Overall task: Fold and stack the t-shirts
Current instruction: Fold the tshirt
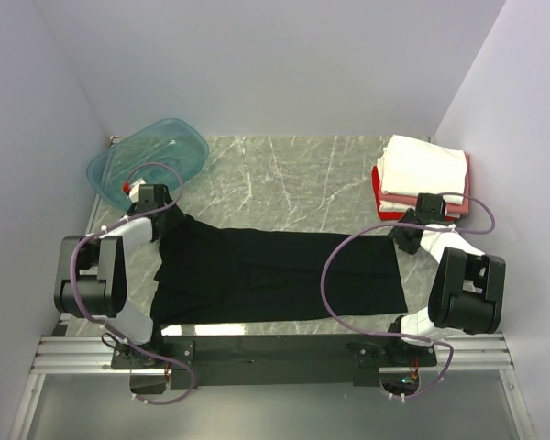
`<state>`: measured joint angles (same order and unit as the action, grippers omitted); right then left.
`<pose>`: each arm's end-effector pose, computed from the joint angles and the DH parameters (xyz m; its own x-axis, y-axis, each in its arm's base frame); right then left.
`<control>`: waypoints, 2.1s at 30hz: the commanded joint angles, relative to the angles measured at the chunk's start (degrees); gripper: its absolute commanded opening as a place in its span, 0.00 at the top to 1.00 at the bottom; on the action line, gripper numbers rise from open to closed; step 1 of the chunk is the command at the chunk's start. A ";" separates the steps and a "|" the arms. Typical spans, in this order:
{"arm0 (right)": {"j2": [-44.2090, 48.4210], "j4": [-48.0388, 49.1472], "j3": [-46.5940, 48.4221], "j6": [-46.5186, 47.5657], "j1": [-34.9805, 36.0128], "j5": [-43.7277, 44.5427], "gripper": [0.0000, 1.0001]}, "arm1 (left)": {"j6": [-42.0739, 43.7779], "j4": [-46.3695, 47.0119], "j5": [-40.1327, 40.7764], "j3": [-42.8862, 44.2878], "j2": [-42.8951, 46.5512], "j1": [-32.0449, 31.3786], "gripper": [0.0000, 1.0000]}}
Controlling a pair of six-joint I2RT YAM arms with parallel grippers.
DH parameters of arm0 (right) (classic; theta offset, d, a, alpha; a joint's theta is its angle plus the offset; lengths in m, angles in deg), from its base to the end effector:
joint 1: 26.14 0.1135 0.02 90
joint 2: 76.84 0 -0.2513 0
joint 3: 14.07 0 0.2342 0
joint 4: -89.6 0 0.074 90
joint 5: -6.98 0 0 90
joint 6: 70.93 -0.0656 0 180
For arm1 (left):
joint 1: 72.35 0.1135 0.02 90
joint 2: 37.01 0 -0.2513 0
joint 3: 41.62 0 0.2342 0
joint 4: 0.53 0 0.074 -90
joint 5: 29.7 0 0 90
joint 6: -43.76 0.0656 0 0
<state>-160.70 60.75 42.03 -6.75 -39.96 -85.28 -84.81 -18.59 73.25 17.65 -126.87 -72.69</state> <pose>0.2698 -0.0637 0.1378 -0.6351 0.6044 -0.4811 0.5490 0.7912 0.2693 0.3122 0.0128 0.1421 -0.4982 -0.6047 -0.6214 -0.5793 0.7654 -0.2804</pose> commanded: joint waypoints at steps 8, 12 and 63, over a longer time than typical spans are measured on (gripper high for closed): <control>-0.08 3.36 0.32 1.21 0.20 -1.87 0.52 | -0.37 2.34 -3.71 2.86 0.03 0.16 0.24; -2.01 3.28 0.58 1.39 1.17 -1.43 0.53 | -0.46 2.61 -5.74 3.74 -1.19 0.16 0.24; -1.05 -0.41 2.16 0.25 2.13 9.55 1.00 | -0.90 0.41 1.29 4.09 -1.37 2.18 1.00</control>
<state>-163.63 61.71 42.88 -6.57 -37.89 -80.96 -85.01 -17.59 71.13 22.37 -130.76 -71.29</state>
